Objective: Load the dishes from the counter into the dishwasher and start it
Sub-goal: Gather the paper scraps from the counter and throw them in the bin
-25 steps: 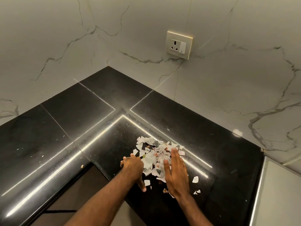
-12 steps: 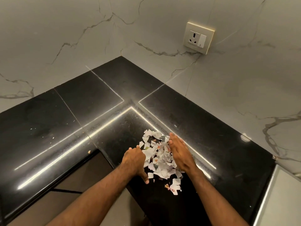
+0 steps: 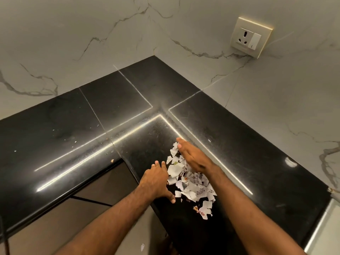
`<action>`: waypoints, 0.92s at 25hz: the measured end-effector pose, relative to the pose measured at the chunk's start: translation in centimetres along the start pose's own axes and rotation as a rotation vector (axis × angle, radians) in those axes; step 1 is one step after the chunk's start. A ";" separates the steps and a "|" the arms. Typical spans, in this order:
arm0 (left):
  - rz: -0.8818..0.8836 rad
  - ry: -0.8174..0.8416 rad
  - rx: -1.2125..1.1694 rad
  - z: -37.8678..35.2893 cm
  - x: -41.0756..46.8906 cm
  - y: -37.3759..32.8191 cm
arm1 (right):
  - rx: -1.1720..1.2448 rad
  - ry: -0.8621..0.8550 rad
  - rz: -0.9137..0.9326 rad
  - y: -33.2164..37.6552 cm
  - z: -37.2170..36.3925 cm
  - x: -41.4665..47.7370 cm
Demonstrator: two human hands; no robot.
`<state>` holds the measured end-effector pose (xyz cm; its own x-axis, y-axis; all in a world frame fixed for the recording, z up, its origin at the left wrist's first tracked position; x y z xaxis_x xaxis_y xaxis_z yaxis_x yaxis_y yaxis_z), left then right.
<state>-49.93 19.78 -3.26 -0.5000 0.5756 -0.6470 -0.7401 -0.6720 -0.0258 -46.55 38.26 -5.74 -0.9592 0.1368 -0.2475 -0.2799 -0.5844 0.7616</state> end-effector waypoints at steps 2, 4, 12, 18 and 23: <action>-0.005 -0.036 -0.040 -0.6 0.0 0.3 | -0.075 0.106 0.046 0.1 -1.5 -0.4; -0.013 -0.070 -0.100 -1.3 0.1 0.6 | -0.088 0.150 0.065 0.1 -2.3 -2.2; -0.210 -0.262 -0.576 -4.9 -0.8 2.1 | 0.275 -0.728 -0.259 -2.8 -1.2 -15.2; -0.221 -0.309 -0.684 -5.6 -1.1 -1.5 | 0.183 -0.735 -0.421 -3.3 -6.1 -16.4; -0.245 -0.304 -0.744 -5.7 -0.7 -3.0 | 0.359 -0.530 -0.267 -0.7 -4.8 -14.1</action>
<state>-44.82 18.76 -7.07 -0.5420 0.7741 -0.3272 -0.4068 -0.5824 -0.7038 -32.62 32.91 -5.63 -0.7204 0.6646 -0.1983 -0.4179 -0.1878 0.8889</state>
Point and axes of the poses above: each hand's wrist, its own x-axis towards the middle knuckle, its own z-axis out of the back of the hand, y = z × x, the point moved 4 cm from there along x, towards the middle knuckle, and after that the axes turned 5 degrees about y, right-handed, at the moved point
